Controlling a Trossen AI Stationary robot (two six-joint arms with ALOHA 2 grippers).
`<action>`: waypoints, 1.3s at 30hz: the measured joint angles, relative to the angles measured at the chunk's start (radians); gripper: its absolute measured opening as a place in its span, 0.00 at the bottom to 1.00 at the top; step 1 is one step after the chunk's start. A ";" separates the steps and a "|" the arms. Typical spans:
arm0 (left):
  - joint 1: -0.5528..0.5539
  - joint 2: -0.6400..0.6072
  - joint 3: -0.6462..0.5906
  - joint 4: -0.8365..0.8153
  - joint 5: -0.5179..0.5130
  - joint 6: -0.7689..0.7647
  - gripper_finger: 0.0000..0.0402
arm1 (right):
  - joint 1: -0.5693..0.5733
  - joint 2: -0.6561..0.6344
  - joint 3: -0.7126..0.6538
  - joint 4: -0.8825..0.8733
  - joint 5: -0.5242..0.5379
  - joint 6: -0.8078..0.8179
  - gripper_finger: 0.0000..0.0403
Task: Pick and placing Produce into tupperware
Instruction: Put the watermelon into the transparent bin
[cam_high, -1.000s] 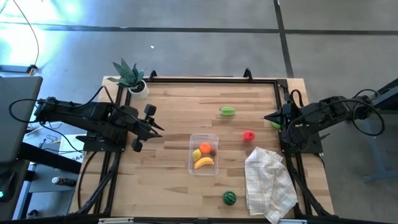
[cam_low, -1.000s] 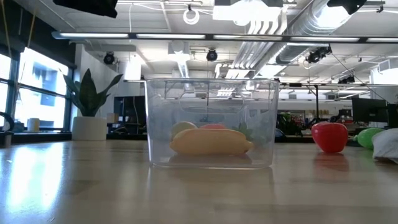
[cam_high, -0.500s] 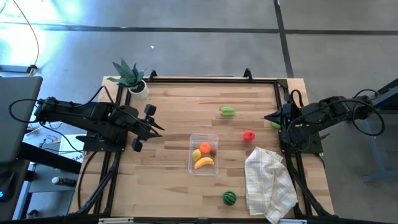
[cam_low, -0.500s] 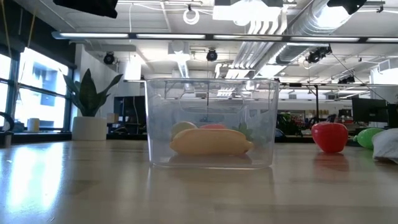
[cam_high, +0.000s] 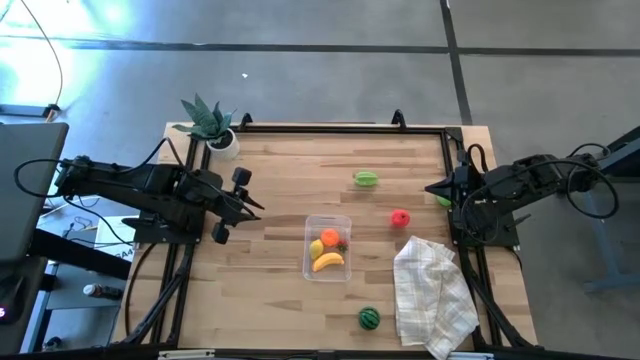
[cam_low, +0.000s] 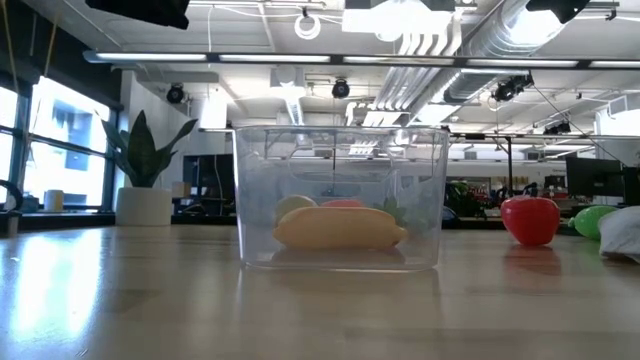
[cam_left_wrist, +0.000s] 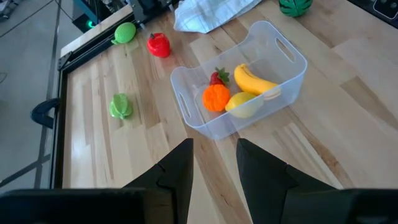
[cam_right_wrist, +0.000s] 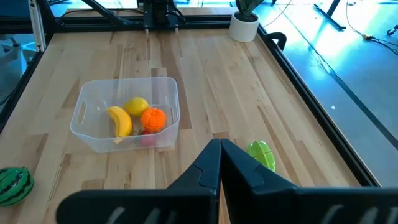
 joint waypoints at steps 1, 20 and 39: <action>0.000 0.000 0.000 0.000 0.000 0.000 0.28 | 0.000 0.000 0.000 0.000 0.000 0.000 0.00; 0.000 0.000 0.000 0.000 0.000 0.000 0.28 | 0.000 0.000 0.000 0.070 0.000 0.369 0.00; 0.000 0.000 0.000 0.000 0.000 0.000 0.28 | 0.036 0.026 0.000 0.805 -0.392 0.307 0.00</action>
